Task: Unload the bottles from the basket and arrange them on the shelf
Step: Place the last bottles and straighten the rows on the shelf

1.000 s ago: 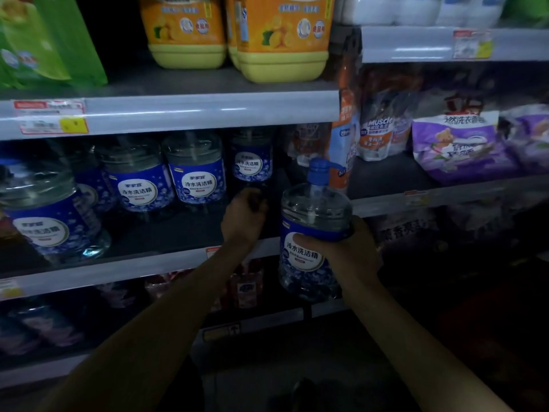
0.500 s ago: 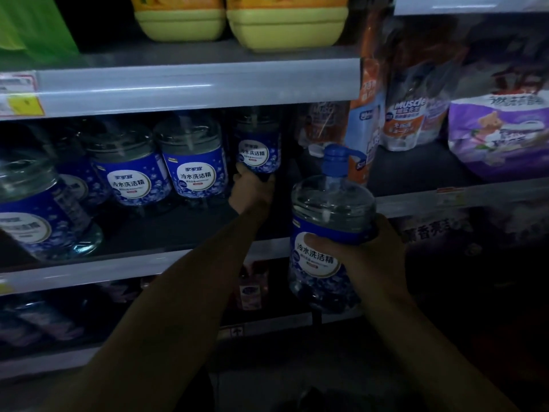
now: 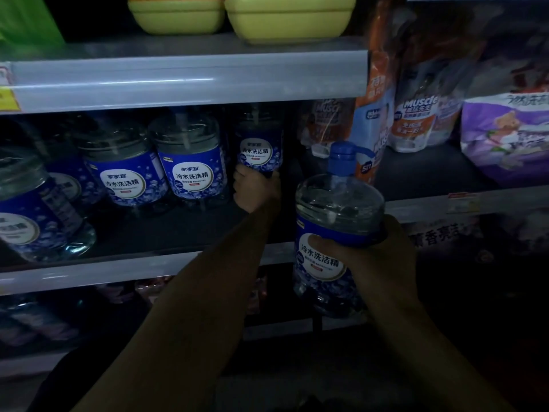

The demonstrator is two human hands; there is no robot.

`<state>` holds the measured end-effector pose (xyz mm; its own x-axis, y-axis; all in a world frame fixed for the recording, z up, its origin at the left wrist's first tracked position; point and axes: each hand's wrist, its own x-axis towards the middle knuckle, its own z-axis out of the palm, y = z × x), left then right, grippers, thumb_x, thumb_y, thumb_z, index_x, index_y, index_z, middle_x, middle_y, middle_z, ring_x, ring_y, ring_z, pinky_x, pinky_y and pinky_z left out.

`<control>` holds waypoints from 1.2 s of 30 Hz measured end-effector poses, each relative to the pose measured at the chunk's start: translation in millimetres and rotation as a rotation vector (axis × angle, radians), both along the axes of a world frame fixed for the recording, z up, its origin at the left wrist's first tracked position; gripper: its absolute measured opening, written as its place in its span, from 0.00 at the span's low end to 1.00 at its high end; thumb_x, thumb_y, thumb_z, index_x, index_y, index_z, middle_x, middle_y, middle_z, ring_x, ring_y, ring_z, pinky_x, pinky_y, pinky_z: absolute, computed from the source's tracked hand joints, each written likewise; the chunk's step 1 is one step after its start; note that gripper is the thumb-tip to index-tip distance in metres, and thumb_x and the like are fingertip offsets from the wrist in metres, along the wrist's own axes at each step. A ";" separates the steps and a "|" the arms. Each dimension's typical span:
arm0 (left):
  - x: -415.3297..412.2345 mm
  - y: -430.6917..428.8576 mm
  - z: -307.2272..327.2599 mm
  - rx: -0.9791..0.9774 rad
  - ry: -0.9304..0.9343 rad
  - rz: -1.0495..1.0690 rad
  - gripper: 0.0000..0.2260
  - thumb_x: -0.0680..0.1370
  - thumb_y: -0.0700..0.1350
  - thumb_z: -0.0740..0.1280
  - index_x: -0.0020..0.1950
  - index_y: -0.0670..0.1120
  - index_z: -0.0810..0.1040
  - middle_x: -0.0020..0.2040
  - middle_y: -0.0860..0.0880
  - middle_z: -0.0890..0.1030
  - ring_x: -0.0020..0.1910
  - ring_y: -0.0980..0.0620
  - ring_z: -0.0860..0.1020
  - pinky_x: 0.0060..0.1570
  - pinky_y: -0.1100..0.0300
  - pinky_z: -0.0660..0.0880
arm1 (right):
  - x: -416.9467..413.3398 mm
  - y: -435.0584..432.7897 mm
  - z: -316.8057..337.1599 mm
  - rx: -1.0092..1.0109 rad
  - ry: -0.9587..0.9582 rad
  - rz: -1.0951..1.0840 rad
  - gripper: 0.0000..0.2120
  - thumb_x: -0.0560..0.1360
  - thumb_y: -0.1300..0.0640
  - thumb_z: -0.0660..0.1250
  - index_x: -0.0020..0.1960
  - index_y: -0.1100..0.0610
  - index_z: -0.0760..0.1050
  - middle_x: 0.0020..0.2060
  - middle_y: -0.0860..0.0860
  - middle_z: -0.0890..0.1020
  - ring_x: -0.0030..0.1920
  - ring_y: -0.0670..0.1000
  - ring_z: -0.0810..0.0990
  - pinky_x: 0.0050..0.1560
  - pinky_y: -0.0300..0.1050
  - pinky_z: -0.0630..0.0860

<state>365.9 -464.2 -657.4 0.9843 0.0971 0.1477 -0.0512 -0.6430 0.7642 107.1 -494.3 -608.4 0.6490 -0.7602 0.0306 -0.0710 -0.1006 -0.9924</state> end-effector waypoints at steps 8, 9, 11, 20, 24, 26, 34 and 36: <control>-0.8 -6.2 3.9 -0.004 0.017 0.037 0.41 0.76 0.63 0.71 0.77 0.40 0.60 0.72 0.39 0.70 0.69 0.39 0.73 0.63 0.45 0.70 | -3.1 -0.7 1.1 -0.003 -0.013 0.005 0.33 0.56 0.55 0.88 0.55 0.46 0.77 0.47 0.38 0.83 0.50 0.40 0.83 0.51 0.45 0.82; -1.3 -6.2 4.2 -0.010 0.016 0.036 0.41 0.76 0.63 0.71 0.77 0.40 0.60 0.72 0.39 0.70 0.68 0.39 0.73 0.63 0.45 0.70 | -3.4 -1.4 0.6 -0.001 -0.014 0.009 0.32 0.56 0.56 0.88 0.54 0.45 0.76 0.47 0.38 0.83 0.50 0.40 0.83 0.51 0.45 0.82; -2.5 -4.6 3.8 -0.022 0.011 0.032 0.41 0.76 0.63 0.71 0.77 0.40 0.60 0.72 0.39 0.70 0.68 0.39 0.74 0.63 0.45 0.70 | -3.6 -1.3 0.6 -0.007 -0.008 0.011 0.32 0.56 0.56 0.88 0.54 0.45 0.76 0.47 0.39 0.84 0.50 0.42 0.84 0.52 0.48 0.83; -30.1 24.3 7.1 -0.037 0.062 -0.142 0.38 0.77 0.57 0.72 0.78 0.41 0.59 0.72 0.38 0.68 0.68 0.36 0.72 0.64 0.42 0.72 | 6.7 2.2 -1.4 -0.042 0.011 0.005 0.35 0.55 0.49 0.88 0.59 0.49 0.79 0.51 0.43 0.85 0.53 0.47 0.85 0.55 0.53 0.83; -47.9 55.4 15.9 -0.112 0.099 -0.291 0.32 0.77 0.55 0.72 0.76 0.46 0.65 0.72 0.41 0.71 0.66 0.39 0.75 0.62 0.44 0.76 | 11.1 8.2 -3.0 -0.057 0.011 0.012 0.38 0.52 0.44 0.88 0.60 0.48 0.79 0.52 0.44 0.86 0.52 0.46 0.85 0.53 0.53 0.84; -57.5 74.3 24.5 -0.199 0.103 -0.367 0.28 0.77 0.53 0.73 0.73 0.47 0.69 0.67 0.43 0.77 0.64 0.42 0.77 0.62 0.47 0.77 | 12.1 13.2 -0.7 -0.037 -0.013 0.017 0.36 0.54 0.50 0.89 0.59 0.48 0.79 0.51 0.43 0.86 0.51 0.44 0.85 0.53 0.52 0.84; -113.0 159.1 70.7 -0.604 0.198 -0.794 0.15 0.82 0.35 0.66 0.66 0.47 0.78 0.55 0.50 0.85 0.55 0.59 0.83 0.50 0.71 0.76 | 25.3 35.4 15.1 -0.059 -0.095 0.102 0.36 0.57 0.58 0.88 0.61 0.49 0.78 0.52 0.43 0.86 0.52 0.45 0.85 0.53 0.49 0.84; -116.9 170.0 75.8 -0.633 0.217 -0.849 0.18 0.81 0.37 0.67 0.70 0.47 0.76 0.60 0.47 0.84 0.59 0.56 0.82 0.54 0.66 0.79 | 31.8 39.9 17.5 -0.084 -0.107 0.134 0.37 0.57 0.60 0.87 0.63 0.51 0.78 0.54 0.44 0.86 0.54 0.45 0.85 0.54 0.47 0.84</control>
<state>249.0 -294.2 -581.5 0.7652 -0.6316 0.1246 -0.1172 0.0537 0.9917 138.9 -454.4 -590.9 0.7338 -0.6591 0.1649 0.0541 -0.1852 -0.9812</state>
